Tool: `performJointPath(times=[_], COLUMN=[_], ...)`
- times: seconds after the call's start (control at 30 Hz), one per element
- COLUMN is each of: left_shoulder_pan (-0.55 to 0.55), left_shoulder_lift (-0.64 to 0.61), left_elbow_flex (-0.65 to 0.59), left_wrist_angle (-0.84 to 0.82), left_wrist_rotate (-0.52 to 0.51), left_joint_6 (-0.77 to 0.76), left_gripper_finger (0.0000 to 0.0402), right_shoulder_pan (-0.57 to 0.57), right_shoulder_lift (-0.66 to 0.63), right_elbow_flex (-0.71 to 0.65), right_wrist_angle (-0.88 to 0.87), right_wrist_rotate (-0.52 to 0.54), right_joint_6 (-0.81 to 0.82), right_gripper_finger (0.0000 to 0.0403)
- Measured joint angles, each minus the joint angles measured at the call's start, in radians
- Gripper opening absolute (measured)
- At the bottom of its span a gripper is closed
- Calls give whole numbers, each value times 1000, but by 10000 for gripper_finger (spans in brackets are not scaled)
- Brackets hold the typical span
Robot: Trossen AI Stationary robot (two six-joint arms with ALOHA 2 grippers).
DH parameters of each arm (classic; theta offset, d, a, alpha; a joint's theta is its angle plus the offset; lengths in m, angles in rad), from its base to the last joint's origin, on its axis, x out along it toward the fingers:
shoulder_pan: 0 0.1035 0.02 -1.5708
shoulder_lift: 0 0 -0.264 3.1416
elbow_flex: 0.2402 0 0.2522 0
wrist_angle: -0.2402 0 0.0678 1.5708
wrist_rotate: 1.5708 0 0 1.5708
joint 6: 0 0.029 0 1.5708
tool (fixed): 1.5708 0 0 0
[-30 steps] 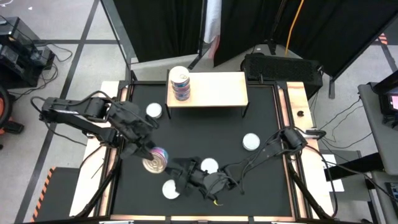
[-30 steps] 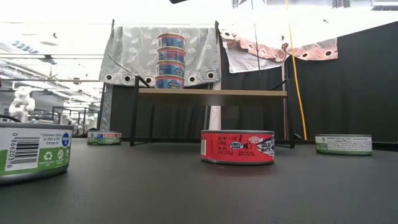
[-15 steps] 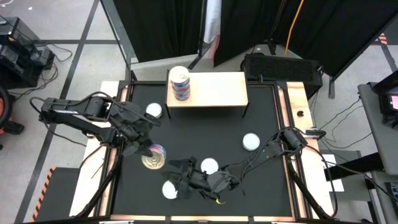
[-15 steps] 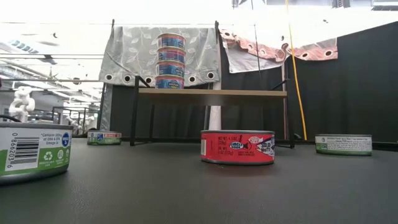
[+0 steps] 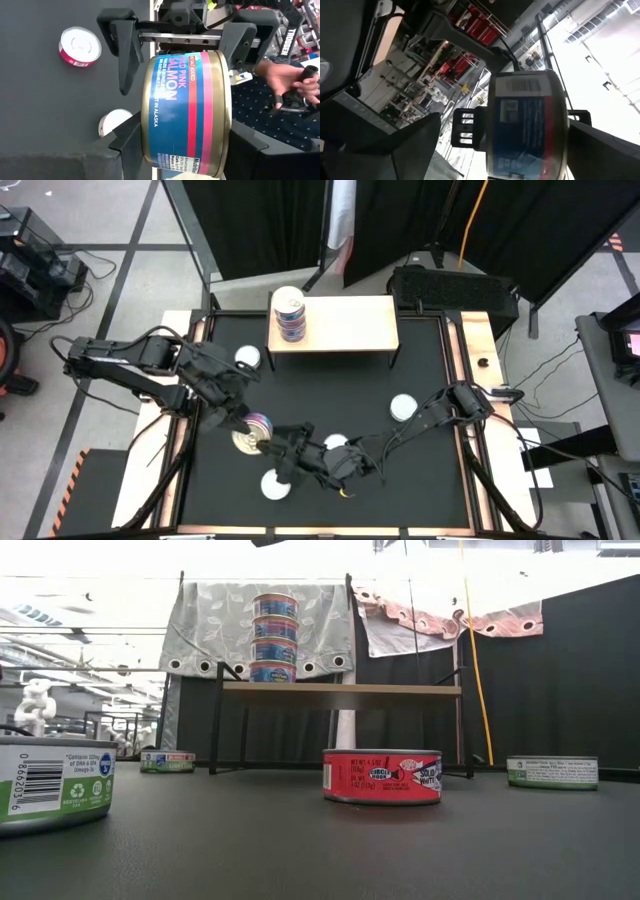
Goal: Stack canned seafood by type on shelf
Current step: Stack the blue pink tuna can on top of the other blue pink tuna can on the shelf
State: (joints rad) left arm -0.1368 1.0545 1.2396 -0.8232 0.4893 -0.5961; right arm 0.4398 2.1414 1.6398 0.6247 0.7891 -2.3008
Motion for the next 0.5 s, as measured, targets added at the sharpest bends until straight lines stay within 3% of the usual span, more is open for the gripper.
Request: performJointPath(times=[0.17, 0.5], left_shoulder_pan=[0, 1], left_shoulder_lift=[0, 0], left_elbow_flex=[0, 0], left_wrist_angle=[0, 2], left_wrist_rotate=[1, -10], left_joint_6=[3, 3], left_gripper_finger=[205, 205], right_shoulder_pan=[-8, -12], right_shoulder_lift=[0, 0], right_elbow_flex=[0, 0], right_wrist_angle=[9, 33], right_wrist_rotate=[-9, -13], right_joint_6=[-14, -15], right_gripper_finger=[347, 242])
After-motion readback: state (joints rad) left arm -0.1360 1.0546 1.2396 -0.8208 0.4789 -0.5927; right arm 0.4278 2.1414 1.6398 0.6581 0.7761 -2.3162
